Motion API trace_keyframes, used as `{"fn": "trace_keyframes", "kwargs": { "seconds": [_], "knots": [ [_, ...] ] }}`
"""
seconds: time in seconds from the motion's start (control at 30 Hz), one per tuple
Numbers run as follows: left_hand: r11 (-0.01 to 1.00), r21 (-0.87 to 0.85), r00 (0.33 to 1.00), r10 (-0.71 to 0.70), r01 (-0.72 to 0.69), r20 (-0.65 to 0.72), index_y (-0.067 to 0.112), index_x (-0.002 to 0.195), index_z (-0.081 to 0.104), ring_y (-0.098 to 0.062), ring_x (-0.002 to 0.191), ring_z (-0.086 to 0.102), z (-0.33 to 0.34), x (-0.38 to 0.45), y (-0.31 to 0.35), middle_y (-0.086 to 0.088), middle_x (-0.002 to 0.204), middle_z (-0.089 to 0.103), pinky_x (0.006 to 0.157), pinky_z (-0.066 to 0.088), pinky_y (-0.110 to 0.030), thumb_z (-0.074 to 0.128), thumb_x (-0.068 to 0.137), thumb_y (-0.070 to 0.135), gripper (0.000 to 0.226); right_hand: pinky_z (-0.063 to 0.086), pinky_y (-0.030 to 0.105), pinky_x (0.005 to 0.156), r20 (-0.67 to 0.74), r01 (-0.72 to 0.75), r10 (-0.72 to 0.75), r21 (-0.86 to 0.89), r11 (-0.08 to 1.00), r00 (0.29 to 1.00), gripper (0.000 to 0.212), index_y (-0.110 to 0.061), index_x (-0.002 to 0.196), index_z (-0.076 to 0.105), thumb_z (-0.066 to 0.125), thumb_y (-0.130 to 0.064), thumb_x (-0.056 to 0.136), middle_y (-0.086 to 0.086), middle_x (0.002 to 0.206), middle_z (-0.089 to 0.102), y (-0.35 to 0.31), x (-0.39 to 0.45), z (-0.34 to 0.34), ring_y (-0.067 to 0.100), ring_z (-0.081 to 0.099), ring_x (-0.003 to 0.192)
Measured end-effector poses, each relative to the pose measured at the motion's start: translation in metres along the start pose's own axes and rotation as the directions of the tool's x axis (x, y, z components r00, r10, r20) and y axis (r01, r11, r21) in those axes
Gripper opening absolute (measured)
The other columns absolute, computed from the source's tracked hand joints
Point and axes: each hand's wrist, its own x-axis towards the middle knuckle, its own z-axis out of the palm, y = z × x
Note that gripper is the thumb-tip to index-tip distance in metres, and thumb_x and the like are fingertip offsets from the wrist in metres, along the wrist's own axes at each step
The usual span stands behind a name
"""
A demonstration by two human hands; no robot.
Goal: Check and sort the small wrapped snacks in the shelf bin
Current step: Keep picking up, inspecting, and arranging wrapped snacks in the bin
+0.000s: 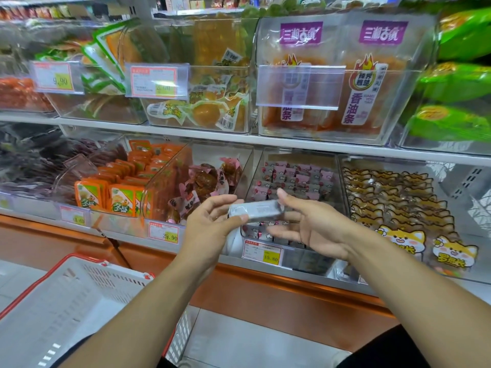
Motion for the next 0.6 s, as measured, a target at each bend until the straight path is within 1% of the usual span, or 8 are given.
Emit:
{"fn": "trace_keyframes", "kwargs": {
  "seconds": [0.07,0.2,0.27,0.33,0.4,0.47,0.53,0.6],
  "knots": [
    [0.999,0.018,0.999,0.043,-0.044,0.03,0.012,0.107,0.068,-0.018,0.101,0.074,0.003,-0.001,0.0,-0.004,0.105,0.077,0.079,0.058,-0.023,0.078,0.075,-0.012,0.041,0.061,0.036,0.084,-0.002,-0.042,0.042,-0.021,0.999,0.999,0.044,-0.005,0.119,0.067,0.073,-0.033,0.085,0.019,0.113,0.074,0.001,0.001,-0.001,0.035,0.072,0.105],
    [0.988,0.065,0.986,0.132,-0.139,0.096,0.011,0.103,0.069,-0.018,0.104,0.072,0.009,0.0,-0.001,-0.005,0.103,0.077,0.086,0.059,-0.028,0.076,0.073,-0.02,0.043,0.062,0.033,0.076,-0.049,-0.001,0.004,0.055,0.999,0.999,0.042,0.001,0.111,0.071,0.077,-0.026,0.079,0.018,0.108,0.075,-0.002,0.005,0.0,0.032,0.074,0.1],
    [0.96,0.165,0.968,0.205,-0.228,0.146,0.013,0.101,0.07,-0.013,0.101,0.072,0.014,0.001,-0.001,-0.001,0.102,0.076,0.084,0.058,-0.023,0.074,0.072,-0.022,0.046,0.062,0.033,0.074,-0.069,0.001,0.005,0.083,0.997,0.998,0.038,0.003,0.112,0.071,0.077,-0.02,0.082,0.019,0.107,0.075,-0.005,0.007,-0.001,0.031,0.074,0.101],
    [0.942,0.21,0.96,0.229,-0.261,0.162,0.018,0.102,0.071,-0.01,0.101,0.071,0.02,0.002,-0.002,0.001,0.103,0.075,0.081,0.057,-0.02,0.07,0.072,-0.024,0.052,0.062,0.032,0.072,-0.087,0.002,0.004,0.075,0.997,0.996,0.035,0.003,0.118,0.064,0.073,-0.007,0.085,0.021,0.108,0.074,-0.007,0.011,-0.003,0.03,0.074,0.099],
    [0.951,0.204,0.967,0.206,-0.233,0.148,0.024,0.108,0.068,-0.006,0.102,0.07,0.024,0.006,-0.006,0.005,0.109,0.073,0.078,0.056,-0.017,0.073,0.076,-0.017,0.052,0.062,0.032,0.073,-0.068,0.049,-0.045,0.071,0.996,0.997,0.041,0.002,0.121,0.057,0.071,0.003,0.082,0.021,0.107,0.075,-0.011,0.014,-0.006,0.031,0.074,0.098],
    [0.982,0.138,0.985,0.11,-0.128,0.132,0.026,0.113,0.067,-0.01,0.1,0.072,0.027,0.011,-0.009,0.007,0.11,0.072,0.073,0.057,-0.019,0.078,0.083,0.003,0.04,0.062,0.032,0.078,-0.03,0.152,-0.151,0.044,0.987,0.988,0.049,-0.002,0.119,0.057,0.07,0.008,0.073,0.017,0.11,0.075,-0.017,0.016,-0.009,0.029,0.074,0.101],
    [1.0,0.003,0.996,-0.015,0.015,0.093,0.019,0.113,0.067,-0.02,0.093,0.076,0.03,0.017,-0.009,0.002,0.103,0.076,0.07,0.06,-0.026,0.077,0.088,0.016,0.026,0.061,0.032,0.085,0.009,0.229,-0.229,0.006,0.973,0.973,0.05,-0.004,0.114,0.06,0.069,0.011,0.068,0.013,0.113,0.075,-0.021,0.016,-0.013,0.026,0.073,0.104],
    [0.995,-0.079,0.998,-0.058,0.06,0.037,0.013,0.109,0.066,-0.027,0.086,0.077,0.032,0.022,-0.009,-0.004,0.096,0.078,0.068,0.064,-0.036,0.077,0.086,0.018,0.026,0.058,0.038,0.094,0.027,0.255,-0.254,-0.016,0.967,0.967,0.05,-0.006,0.112,0.063,0.07,0.012,0.066,0.012,0.116,0.074,-0.022,0.017,-0.015,0.025,0.072,0.105]
  ]
}}
